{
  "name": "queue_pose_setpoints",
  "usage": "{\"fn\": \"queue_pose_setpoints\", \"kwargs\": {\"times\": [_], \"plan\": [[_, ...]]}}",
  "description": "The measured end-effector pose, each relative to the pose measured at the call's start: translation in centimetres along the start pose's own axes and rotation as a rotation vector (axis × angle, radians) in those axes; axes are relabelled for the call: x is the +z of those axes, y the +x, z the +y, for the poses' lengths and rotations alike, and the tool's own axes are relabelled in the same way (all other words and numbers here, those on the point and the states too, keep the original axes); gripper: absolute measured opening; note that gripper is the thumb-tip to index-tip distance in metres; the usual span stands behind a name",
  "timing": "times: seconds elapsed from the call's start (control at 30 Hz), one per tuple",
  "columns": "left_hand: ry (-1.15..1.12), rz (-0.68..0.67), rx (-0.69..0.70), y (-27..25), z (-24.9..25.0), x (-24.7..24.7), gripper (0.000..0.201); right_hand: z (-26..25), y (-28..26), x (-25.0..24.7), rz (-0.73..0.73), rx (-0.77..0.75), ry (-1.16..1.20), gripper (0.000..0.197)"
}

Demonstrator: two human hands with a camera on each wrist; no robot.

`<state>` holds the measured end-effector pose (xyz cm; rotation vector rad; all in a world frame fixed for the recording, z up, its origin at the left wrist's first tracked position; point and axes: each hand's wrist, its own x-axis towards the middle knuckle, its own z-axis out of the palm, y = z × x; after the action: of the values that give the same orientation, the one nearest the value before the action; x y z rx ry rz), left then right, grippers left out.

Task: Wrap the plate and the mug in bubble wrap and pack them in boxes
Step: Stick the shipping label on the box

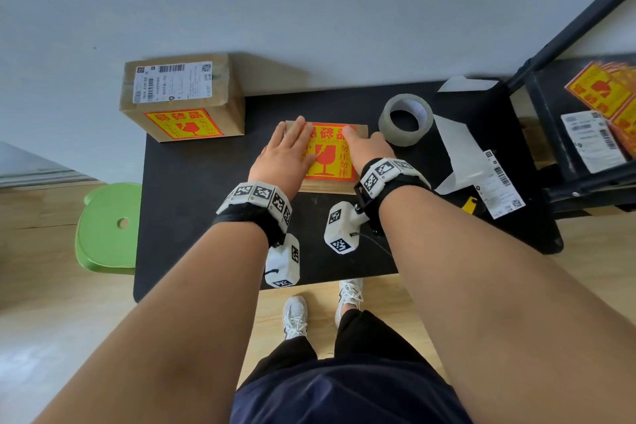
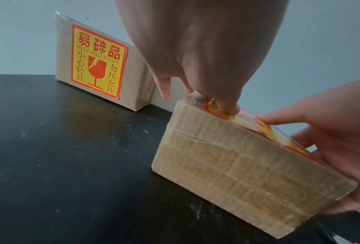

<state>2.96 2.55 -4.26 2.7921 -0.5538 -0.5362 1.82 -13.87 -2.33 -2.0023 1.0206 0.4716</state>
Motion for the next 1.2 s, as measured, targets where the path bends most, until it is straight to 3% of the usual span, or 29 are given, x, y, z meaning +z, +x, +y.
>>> {"fn": "queue_pose_setpoints", "kwargs": {"times": [0.1,0.17,0.23,0.4,0.5,0.63,0.83,1.0,1.1,1.2], "plan": [[0.004,0.060,0.059,-0.5,0.4,0.0,0.057,-0.1,0.2,-0.1,-0.003,-0.027,-0.012,0.064],[0.079,0.016,0.056,-0.8,0.7,-0.1,0.058,0.2,0.2,-0.3,-0.009,-0.045,-0.024,0.058],[0.038,-0.042,-0.028,-0.8,1.0,-0.2,0.062,1.1,0.1,-0.5,-0.012,-0.089,-0.023,0.054],[-0.218,0.014,-0.191,-1.2,1.7,0.3,0.067,5.5,-1.6,-0.2,-0.136,-0.282,0.035,0.060],[-0.289,0.023,-0.289,-1.4,2.0,0.3,0.068,7.0,-1.9,-0.1,-0.176,-0.324,0.037,0.065],[-0.375,0.009,-0.375,-1.4,2.5,-0.3,0.080,6.8,-2.1,-0.2,-0.134,-0.361,0.015,0.051],[-0.416,0.150,-0.392,-1.9,2.0,-1.8,0.091,4.3,-1.7,-1.2,-0.031,-0.357,-0.016,0.040],[-0.482,0.317,-0.362,-1.7,0.9,-1.9,0.049,1.9,-1.5,-1.4,0.052,-0.384,0.013,0.038],[-0.536,0.331,-0.365,-2.0,0.5,-1.8,0.050,1.7,-1.5,-0.5,0.032,-0.378,-0.003,0.029],[-0.515,0.276,-0.370,-2.5,0.2,-1.5,0.051,2.4,-1.7,0.2,0.002,-0.348,0.000,0.033]]}}
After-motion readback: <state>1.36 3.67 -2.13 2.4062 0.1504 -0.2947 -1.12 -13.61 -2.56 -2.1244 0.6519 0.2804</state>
